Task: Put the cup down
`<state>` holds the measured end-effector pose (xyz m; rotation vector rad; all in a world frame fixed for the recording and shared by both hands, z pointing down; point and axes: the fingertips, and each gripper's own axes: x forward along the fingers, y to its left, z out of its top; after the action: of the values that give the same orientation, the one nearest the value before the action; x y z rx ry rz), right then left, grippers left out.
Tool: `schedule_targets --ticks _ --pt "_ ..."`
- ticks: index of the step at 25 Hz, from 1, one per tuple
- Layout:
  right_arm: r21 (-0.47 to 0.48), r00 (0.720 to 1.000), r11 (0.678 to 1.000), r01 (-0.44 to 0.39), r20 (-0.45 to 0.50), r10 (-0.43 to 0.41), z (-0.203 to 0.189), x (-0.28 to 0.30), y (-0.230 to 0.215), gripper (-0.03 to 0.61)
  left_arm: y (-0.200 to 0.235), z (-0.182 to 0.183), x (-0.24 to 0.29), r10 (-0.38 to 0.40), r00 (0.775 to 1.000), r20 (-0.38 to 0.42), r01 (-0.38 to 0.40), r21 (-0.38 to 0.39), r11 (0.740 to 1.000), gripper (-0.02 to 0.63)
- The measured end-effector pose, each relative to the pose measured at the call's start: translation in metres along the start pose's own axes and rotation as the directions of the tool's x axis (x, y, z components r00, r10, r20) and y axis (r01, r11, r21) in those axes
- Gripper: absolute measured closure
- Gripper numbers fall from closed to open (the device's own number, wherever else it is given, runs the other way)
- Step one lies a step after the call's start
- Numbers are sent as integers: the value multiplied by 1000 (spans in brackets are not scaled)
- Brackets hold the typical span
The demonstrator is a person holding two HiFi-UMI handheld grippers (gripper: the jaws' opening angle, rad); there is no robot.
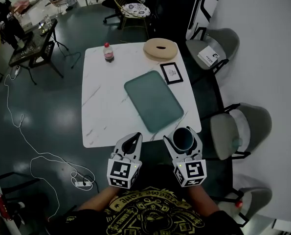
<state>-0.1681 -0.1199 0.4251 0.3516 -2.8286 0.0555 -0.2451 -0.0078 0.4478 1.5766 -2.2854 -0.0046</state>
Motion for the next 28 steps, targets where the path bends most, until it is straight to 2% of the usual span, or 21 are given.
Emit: schedule_targets --ticks 9,21,28 --pt "-29 999 999 -46 3 46 9 31 3 196 22 7 12 34 999 4 -34 -19 999 603" --pt "-72 985 982 -174 -5 174 -2 97 -5 198 59 0 46 143 989 -46 -147 -88 985 603" --pt "-62 973 971 -229 -38 227 -9 130 -19 198 71 -6 73 211 973 -99 -221 -101 970 603"
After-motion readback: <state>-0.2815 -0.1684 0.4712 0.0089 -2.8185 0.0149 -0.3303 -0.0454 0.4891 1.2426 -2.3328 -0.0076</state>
